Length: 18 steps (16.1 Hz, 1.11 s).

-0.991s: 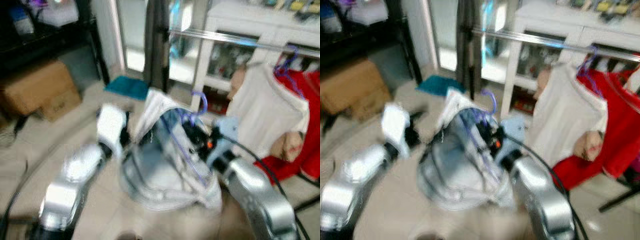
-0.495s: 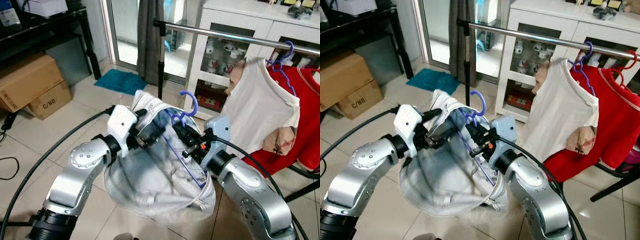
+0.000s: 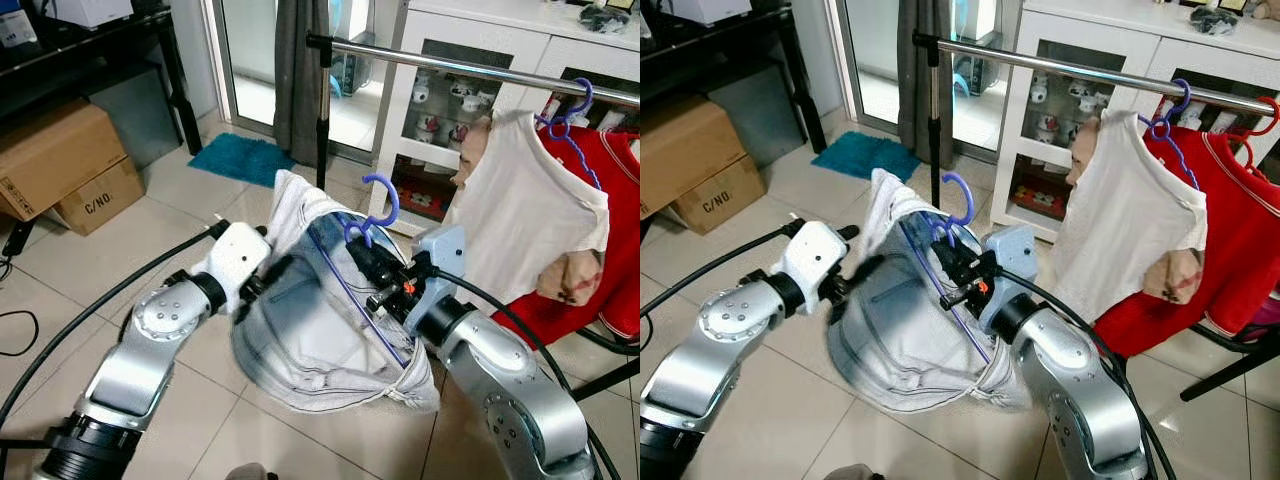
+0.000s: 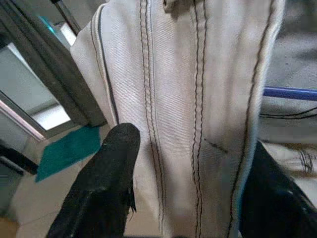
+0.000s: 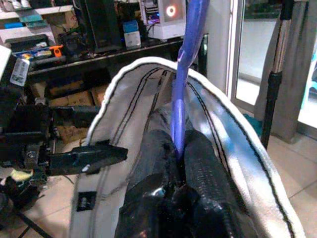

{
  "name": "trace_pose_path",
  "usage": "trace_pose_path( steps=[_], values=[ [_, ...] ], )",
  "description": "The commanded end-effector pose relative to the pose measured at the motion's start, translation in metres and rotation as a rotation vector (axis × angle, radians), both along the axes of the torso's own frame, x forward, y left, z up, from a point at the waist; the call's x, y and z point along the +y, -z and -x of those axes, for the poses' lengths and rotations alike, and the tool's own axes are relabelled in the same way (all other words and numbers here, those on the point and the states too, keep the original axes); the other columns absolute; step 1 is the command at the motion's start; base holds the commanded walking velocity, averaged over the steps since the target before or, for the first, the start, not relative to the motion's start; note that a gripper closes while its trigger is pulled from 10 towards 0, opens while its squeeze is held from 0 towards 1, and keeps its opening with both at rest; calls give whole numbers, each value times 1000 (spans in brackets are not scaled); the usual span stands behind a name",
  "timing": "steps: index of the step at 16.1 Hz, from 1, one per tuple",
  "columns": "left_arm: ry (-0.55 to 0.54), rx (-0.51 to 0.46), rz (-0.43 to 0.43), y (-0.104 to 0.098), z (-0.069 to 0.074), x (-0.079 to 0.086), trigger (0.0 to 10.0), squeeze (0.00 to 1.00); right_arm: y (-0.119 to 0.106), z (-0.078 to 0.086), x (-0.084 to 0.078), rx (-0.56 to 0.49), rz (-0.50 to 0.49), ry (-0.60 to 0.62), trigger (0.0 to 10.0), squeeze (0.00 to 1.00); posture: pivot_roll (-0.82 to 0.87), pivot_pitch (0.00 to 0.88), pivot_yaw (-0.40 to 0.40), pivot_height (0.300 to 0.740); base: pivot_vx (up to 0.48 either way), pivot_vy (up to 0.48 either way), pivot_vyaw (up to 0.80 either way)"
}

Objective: Hang hanger

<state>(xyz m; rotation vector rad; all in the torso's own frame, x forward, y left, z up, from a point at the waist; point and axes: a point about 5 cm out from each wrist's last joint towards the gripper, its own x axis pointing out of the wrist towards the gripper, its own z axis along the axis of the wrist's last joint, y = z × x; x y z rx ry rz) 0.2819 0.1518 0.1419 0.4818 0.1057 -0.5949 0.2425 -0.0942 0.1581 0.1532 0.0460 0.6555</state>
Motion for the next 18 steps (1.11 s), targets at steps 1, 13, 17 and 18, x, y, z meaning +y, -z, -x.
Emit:
trace_pose_path(
  steps=[1,13,17,18],
  values=[
    [0,-21,-13,-3,-3,2,0,0,-17,-2,-2,-84,-35,-6,0,0,7,0,-14,740,0,0,0],
    [-39,-76,61,-20,-12,16,0,0,-18,-4,-7,-87,-30,10,0,0,-2,0,-5,740,0,0,0],
    [-48,-78,91,-24,-14,21,0,0,-17,-5,-7,-86,-26,12,0,0,-1,0,1,740,0,0,0],
    [-52,-81,94,-25,-14,22,0,0,-17,-5,-7,-86,-25,12,0,0,-1,0,1,740,0,0,0]
  ],
)
